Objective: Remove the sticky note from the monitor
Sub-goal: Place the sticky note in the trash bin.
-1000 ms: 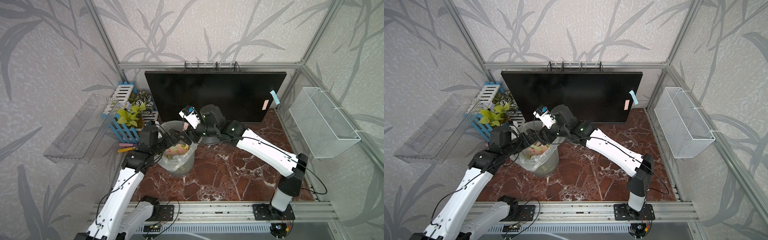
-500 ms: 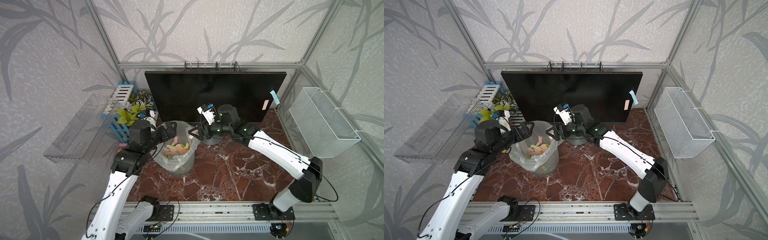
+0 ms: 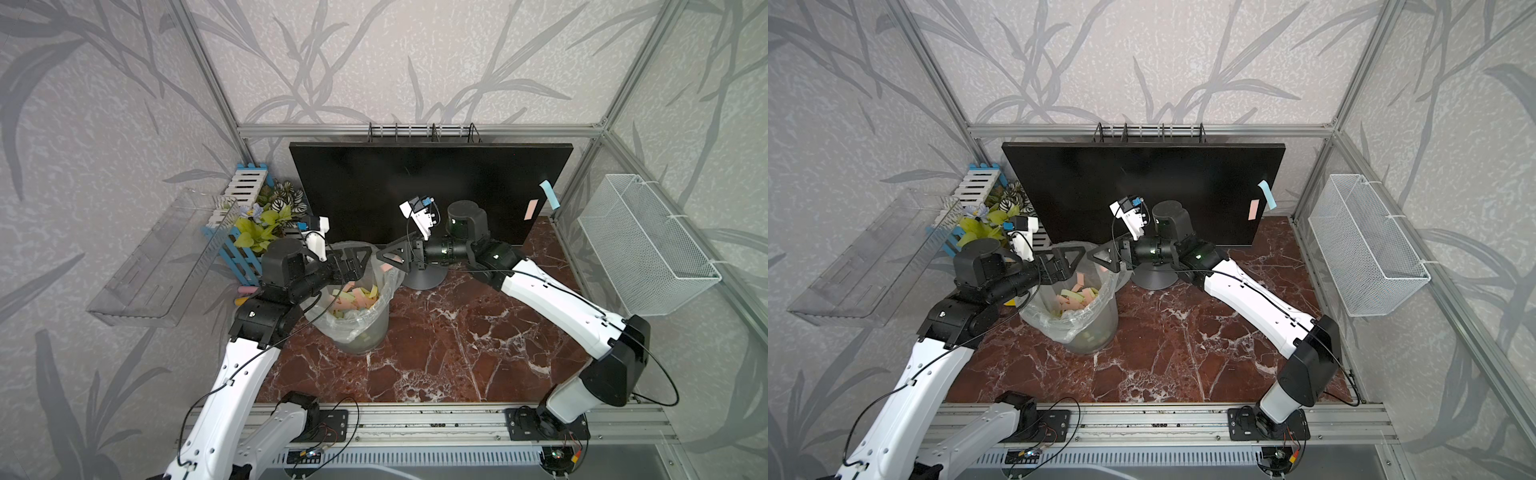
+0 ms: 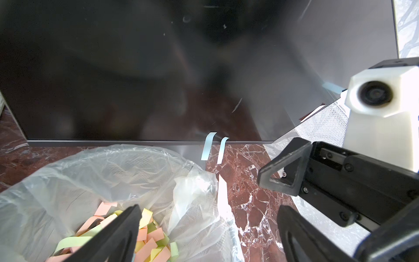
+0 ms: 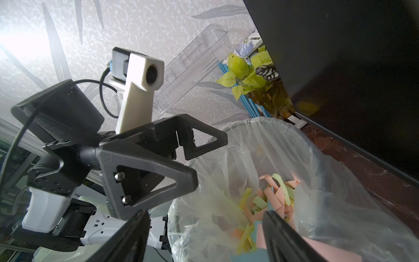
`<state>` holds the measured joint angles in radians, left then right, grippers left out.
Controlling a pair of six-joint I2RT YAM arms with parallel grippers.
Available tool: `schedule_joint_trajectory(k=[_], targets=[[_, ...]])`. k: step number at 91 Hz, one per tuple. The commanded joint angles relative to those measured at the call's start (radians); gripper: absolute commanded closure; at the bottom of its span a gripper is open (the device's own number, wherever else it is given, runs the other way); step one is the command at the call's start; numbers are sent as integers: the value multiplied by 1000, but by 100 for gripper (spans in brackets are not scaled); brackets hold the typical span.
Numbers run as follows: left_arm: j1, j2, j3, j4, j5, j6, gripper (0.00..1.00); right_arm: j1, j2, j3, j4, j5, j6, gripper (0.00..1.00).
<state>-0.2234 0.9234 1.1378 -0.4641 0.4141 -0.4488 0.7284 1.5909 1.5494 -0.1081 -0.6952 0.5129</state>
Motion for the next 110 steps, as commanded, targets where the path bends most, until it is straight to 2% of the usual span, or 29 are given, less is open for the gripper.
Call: schedule_joint_trajectory(k=[1, 25, 46, 76, 110], targets=[[2, -18, -17, 47, 14, -13, 0, -35, -61, -38, 26, 45, 16, 17], [2, -22, -27, 51, 8, -23, 0, -131, -134, -218, 81, 140, 69, 18], [2, -28, -38, 71, 13, -46, 0, -154, -115, -275, 128, 136, 128, 18], [1, -46, -38, 79, 8, -64, 0, -99, 6, -165, 90, 115, 140, 18], [2, -62, -40, 90, -19, -80, 0, 63, 91, 41, -40, 129, 65, 18]])
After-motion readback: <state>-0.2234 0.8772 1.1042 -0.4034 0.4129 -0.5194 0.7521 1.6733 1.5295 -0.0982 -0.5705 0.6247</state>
